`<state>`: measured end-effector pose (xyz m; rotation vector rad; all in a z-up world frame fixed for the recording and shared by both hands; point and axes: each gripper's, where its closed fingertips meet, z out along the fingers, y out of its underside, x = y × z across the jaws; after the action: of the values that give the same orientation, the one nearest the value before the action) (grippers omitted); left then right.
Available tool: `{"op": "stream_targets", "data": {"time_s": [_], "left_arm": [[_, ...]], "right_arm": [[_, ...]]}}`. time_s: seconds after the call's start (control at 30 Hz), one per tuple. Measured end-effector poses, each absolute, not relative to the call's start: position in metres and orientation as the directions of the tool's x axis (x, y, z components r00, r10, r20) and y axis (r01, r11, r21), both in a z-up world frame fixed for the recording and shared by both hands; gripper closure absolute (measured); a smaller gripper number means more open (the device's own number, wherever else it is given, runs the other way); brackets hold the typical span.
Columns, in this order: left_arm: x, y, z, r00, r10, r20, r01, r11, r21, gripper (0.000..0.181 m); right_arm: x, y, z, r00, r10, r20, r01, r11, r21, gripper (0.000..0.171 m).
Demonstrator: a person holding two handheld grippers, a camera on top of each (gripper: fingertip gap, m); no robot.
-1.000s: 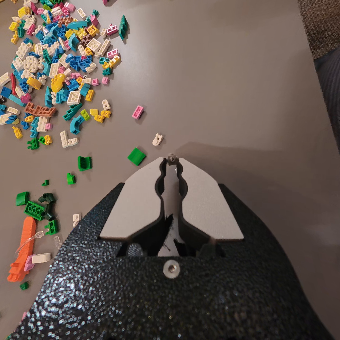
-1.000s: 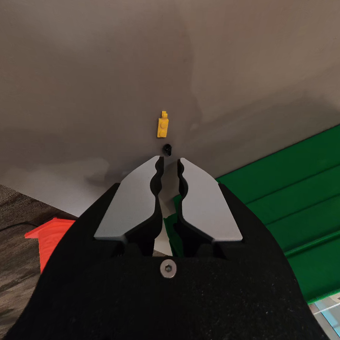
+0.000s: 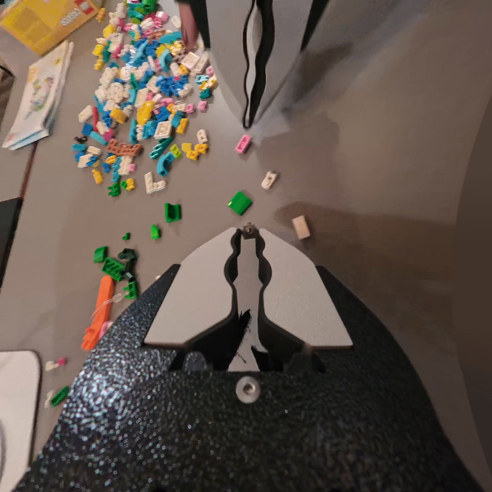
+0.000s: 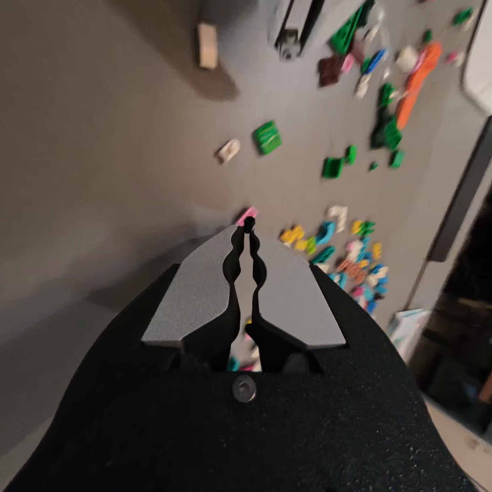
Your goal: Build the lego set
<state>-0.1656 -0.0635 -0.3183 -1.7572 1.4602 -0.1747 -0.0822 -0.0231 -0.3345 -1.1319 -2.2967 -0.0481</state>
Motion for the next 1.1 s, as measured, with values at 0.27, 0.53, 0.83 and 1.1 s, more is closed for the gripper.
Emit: {"op": "stream_targets", "data": {"time_s": [0.27, 0.53, 0.83, 1.1], "left_arm": [[-0.196, -0.038, -0.308, 0.418, -0.712, -0.564, -0.795, 0.015, -0.607, 0.171], [-0.198, -0.034, -0.306, 0.495, -0.694, -0.523, -0.751, -0.040, -0.659, 0.172], [-0.202, -0.025, -0.305, 0.597, -0.663, -0.452, -0.664, -0.091, -0.742, 0.171], [-0.192, -0.025, -0.317, 0.576, -0.696, -0.427, -0.664, -0.095, -0.742, 0.171]], "right_arm": [[-0.129, -0.002, -0.342, -0.700, 0.444, 0.560, 0.582, 0.808, 0.087, 0.168], [-0.135, -0.007, -0.344, -0.685, 0.602, 0.410, 0.620, 0.777, -0.105, 0.167], [-0.135, -0.007, -0.342, -0.575, 0.781, 0.243, 0.637, 0.614, -0.466, 0.167], [-0.135, -0.010, -0.344, -0.546, 0.814, 0.198, 0.631, 0.556, -0.541, 0.167]]}}
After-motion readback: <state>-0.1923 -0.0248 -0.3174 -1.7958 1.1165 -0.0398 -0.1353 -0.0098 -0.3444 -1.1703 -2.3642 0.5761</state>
